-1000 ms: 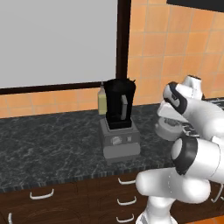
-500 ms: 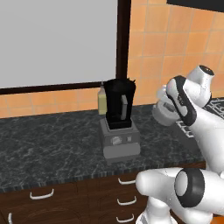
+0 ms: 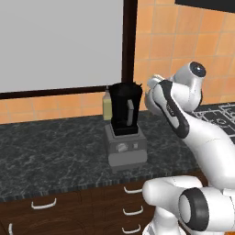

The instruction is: Close the lid blender by securely placing the lid on top.

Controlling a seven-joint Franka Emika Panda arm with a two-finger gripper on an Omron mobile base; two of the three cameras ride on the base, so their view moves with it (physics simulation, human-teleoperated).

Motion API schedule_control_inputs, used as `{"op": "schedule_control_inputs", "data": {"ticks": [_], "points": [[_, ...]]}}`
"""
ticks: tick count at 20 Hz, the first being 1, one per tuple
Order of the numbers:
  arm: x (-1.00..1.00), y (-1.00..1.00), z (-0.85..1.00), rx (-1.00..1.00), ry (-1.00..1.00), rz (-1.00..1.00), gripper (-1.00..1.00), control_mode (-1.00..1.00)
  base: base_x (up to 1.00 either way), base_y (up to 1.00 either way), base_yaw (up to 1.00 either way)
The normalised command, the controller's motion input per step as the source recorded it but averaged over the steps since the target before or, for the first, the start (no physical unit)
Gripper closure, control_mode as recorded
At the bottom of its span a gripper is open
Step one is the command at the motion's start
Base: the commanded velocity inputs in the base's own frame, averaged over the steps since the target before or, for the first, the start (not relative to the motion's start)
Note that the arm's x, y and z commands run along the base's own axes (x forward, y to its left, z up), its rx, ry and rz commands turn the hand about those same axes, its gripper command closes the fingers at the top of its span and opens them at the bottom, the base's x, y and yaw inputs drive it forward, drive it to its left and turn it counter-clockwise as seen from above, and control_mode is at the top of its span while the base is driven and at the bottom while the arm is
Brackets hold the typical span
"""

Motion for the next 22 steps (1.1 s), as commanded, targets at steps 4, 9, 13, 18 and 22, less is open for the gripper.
{"op": "schedule_control_inputs", "data": {"ticks": [4,9,13,18,22], "points": [[0.33,0.11,1.00,0.00,-0.11,-0.17,1.00,-1.00,0.00,0.00,0.00],[0.09,0.00,1.00,-0.05,0.11,-0.06,1.00,-1.00,0.00,0.00,0.00],[0.12,0.05,1.00,-0.06,0.30,0.01,1.00,-1.00,0.00,0.00,0.00],[0.10,0.22,0.70,0.03,0.29,0.13,1.00,-1.00,0.00,0.00,0.00],[0.00,0.16,0.12,0.08,-0.02,0.02,1.00,-1.00,0.00,0.00,0.00]]}}
